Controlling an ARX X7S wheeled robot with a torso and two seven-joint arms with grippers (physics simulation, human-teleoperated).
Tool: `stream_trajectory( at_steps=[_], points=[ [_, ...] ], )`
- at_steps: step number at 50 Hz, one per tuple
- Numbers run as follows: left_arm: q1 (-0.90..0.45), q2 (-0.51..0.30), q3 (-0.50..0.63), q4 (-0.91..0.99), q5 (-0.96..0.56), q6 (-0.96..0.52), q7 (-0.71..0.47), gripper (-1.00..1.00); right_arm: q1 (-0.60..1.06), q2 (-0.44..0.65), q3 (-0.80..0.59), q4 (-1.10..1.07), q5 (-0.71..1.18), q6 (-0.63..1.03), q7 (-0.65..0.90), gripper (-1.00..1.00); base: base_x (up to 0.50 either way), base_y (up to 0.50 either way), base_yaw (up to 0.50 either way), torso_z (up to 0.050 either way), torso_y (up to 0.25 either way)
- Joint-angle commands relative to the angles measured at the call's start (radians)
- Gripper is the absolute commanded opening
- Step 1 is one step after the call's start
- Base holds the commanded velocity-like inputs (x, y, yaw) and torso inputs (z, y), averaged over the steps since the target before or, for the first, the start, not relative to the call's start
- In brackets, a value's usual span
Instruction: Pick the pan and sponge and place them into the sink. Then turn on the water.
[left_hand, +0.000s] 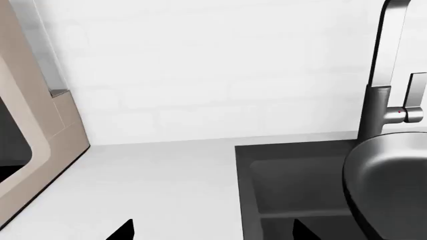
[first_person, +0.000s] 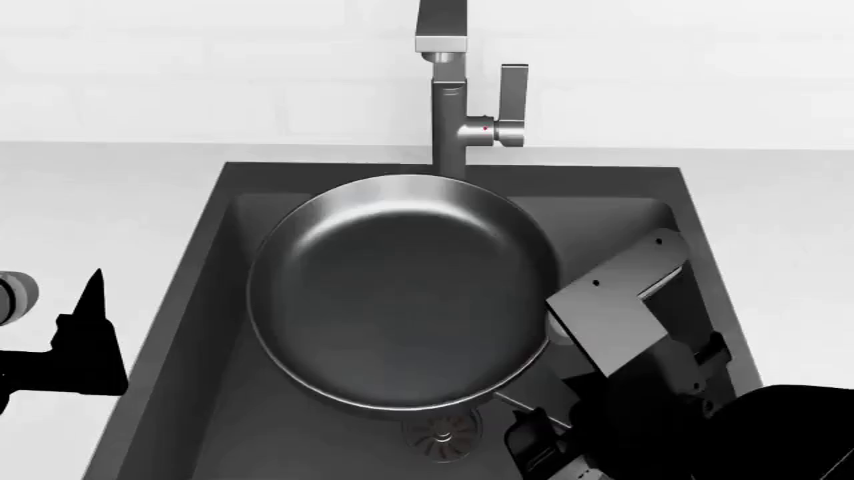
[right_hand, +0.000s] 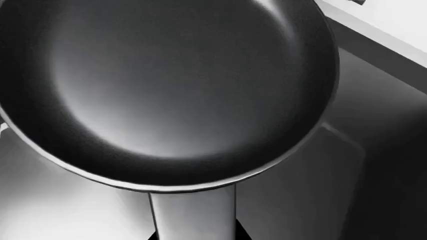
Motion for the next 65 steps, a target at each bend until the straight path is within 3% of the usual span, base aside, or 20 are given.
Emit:
stream_trajectory(
  at_steps=[1, 30, 65],
  points=[
    [-0.002, 0.011, -0.014, -0.007, -0.013, 0.019, 0.008, 1.0, 0.069, -0.079, -0.036, 0.094, -0.139, -0.041, -0.092, -1.0, 0.0, 0.0, 0.0, 0.0, 0.0],
    [0.021, -0.001, -0.026, -0.023, -0.022, 0.043, 0.008, 1.0, 0.084, -0.212, -0.143, 0.294, -0.256, -0.15, -0.21, -1.0, 0.0, 0.0, 0.0, 0.001, 0.002],
    [0.037, 0.024, 0.01, -0.034, -0.007, 0.067, -0.035, 1.0, 0.082, -0.56, -0.319, 1.027, -0.493, -0.504, -0.465, -1.0, 0.0, 0.0, 0.0, 0.0, 0.001]
  ],
)
